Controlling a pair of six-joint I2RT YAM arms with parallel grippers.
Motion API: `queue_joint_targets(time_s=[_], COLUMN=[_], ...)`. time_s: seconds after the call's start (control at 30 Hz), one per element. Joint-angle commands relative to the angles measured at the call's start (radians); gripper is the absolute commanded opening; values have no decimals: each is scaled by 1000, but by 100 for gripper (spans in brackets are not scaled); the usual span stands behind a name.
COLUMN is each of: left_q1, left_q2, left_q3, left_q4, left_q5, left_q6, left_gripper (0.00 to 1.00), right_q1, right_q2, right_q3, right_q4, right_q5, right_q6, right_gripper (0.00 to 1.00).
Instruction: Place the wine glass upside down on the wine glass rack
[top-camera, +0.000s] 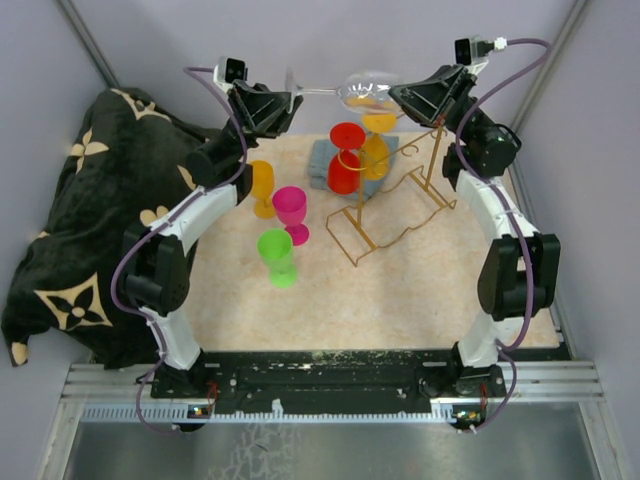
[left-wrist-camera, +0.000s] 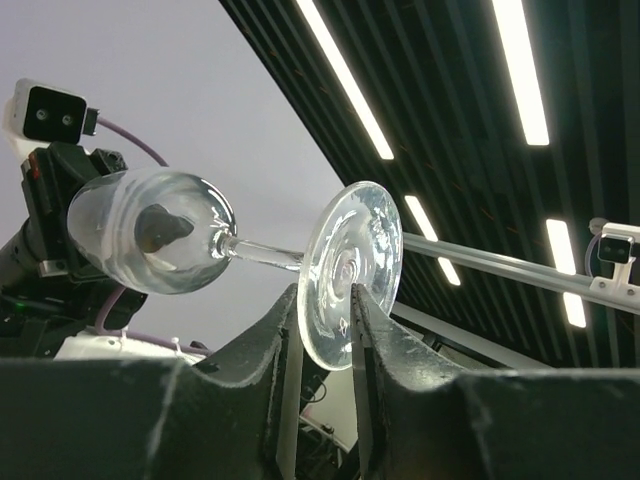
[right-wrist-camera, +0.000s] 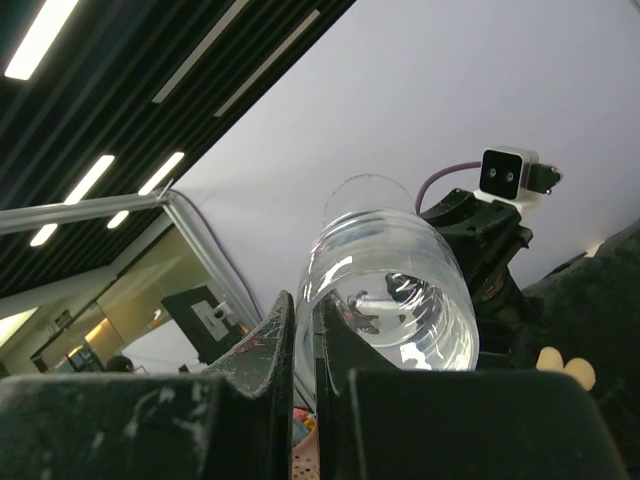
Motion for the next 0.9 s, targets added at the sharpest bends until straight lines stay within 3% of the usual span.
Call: queue_joint_targets(time_s=[0.0,0.07,0.13,0.47,0.63,0.87], left_q1=[-2,-3,-3,-2,-1,0], left_q2=[-34,-37,-40,-59,-64,-75], left_q3=[11,14,16,36,51,73], left_q4=[170,167,161,145,141,134], left_q5=[-22,-20,-18,-5,-2,1], left_q6=[-67,-67,-65,-51,-53,-62], left_gripper=[21,7,0,0,0,0], right_q1=[9,9,9,9,9,6], right_q2=[-55,-61,-63,-100,-103,-96], right_q3=[-12,-25,-34,-67,-66,-66], right_q4=[225,225,226,224,224,225], right_q5=[33,32,31,25,21,13], right_q6=[-5,-8,-10,-26,-33,-38], right_gripper=[0,0,0,0,21,33])
